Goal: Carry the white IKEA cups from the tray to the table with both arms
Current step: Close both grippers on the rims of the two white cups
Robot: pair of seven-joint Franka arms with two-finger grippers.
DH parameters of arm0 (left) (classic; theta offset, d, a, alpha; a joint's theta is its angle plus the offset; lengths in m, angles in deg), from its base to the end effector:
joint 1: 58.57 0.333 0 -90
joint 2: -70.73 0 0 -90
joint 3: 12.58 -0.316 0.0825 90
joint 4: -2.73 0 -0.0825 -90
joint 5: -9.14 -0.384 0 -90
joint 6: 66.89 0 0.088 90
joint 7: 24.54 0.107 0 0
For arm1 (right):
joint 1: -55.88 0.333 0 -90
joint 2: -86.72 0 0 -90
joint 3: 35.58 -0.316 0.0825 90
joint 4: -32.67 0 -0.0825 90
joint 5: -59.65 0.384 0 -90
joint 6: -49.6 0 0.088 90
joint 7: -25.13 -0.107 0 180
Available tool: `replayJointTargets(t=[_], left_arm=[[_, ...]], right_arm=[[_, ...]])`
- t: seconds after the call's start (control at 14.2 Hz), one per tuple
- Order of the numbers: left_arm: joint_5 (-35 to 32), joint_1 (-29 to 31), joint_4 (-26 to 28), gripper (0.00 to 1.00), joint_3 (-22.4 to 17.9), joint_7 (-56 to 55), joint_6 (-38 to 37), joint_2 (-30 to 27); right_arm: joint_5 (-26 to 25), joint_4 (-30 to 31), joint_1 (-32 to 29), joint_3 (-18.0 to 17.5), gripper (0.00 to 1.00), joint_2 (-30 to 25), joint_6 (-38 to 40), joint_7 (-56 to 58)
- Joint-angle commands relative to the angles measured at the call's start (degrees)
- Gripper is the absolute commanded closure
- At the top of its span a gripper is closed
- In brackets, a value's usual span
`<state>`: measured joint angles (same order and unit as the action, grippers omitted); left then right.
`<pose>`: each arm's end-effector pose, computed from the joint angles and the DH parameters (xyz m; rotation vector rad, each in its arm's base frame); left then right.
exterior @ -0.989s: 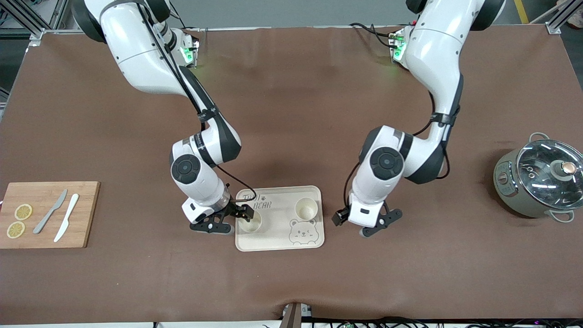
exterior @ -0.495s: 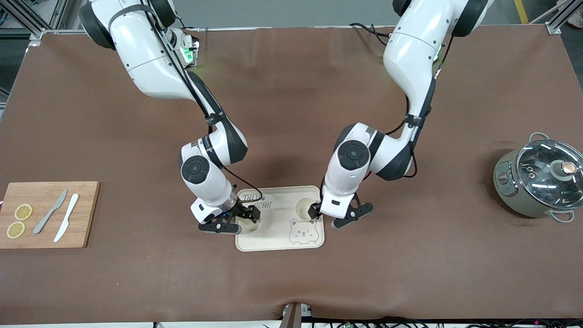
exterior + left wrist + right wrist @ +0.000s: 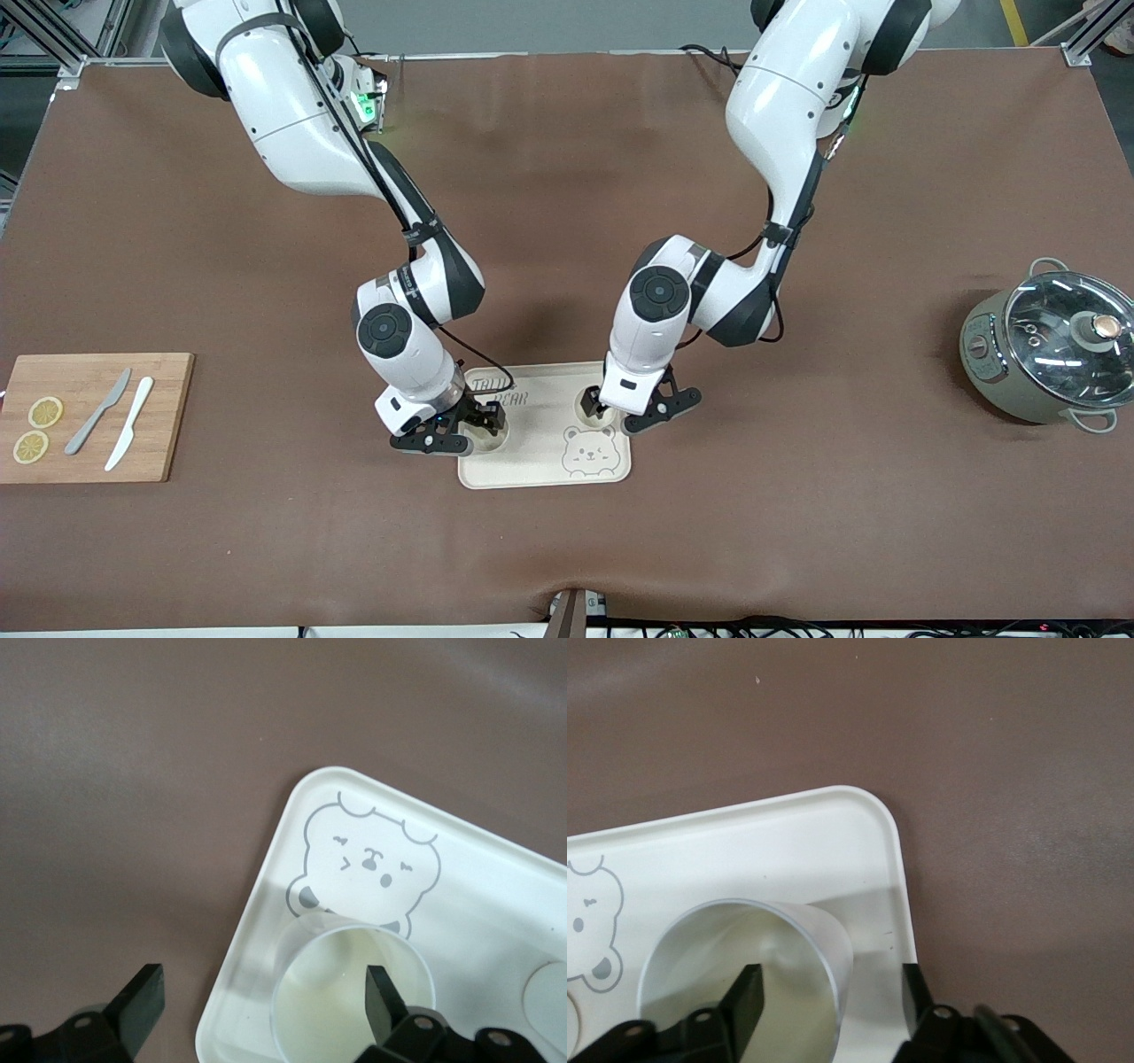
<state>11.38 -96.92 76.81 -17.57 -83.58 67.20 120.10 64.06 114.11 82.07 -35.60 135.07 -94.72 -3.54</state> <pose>0.6296 -0.4361 0.2460 2.9474 0.6533 0.2333 0.6740 0.3309 0.2175 -2.9595 0.1479 -0.2988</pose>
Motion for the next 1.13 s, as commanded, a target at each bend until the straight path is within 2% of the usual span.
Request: replayJointTargets(t=[0.0, 0.07, 0.21, 0.28, 0.35, 0.49, 0.64, 0.85, 1.06], left_arm=[[0.0, -2.9, -1.4, 0.00, -2.5, -1.1, 0.3, 2.2], [0.0, -3.7, -1.3, 0.00, -3.4, -1.1, 0.3, 2.3], [0.1, -3.7, -1.3, 0.00, -3.4, -1.1, 0.2, 2.3], [0.1, -3.7, -1.3, 0.09, -3.4, -1.1, 0.3, 2.3], [0.1, -3.6, -1.3, 0.27, -3.4, -1.1, 0.3, 2.3], [0.2, -3.5, -1.3, 0.56, -3.4, -1.1, 0.3, 2.2], [0.2, -3.5, -1.3, 0.78, -3.5, -1.2, 0.2, 2.0], [0.1, -3.5, -1.4, 1.00, -4.1, -1.7, 0.3, 1.8], [0.1, -4.0, -1.3, 1.00, -5.6, -2.1, -0.1, 1.3]], right_arm=[[0.1, -1.7, 0.4, 0.4, 0.82, 1.0, 0.0, -0.7], [0.1, -1.8, 0.3, 0.4, 0.85, 1.0, 0.0, -0.7], [-0.1, -1.7, 0.4, 0.5, 0.99, 1.0, 0.1, -0.8], [-0.2, -1.8, 0.4, 0.5, 1.00, 1.0, 0.1, -0.7], [-0.2, -1.8, 0.4, 0.5, 1.00, 1.0, 0.1, -0.7], [-0.2, -1.7, 0.4, 0.5, 1.00, 1.0, 0.1, -0.7], [-0.2, -1.7, 0.4, 0.5, 1.00, 1.0, 0.1, -0.7], [-0.2, -1.8, 0.4, 0.5, 1.00, 0.6, 0.9, -0.8], [0.2, -3.0, 0.5, 0.5, 1.00, -1.4, 6.1, -0.8]])
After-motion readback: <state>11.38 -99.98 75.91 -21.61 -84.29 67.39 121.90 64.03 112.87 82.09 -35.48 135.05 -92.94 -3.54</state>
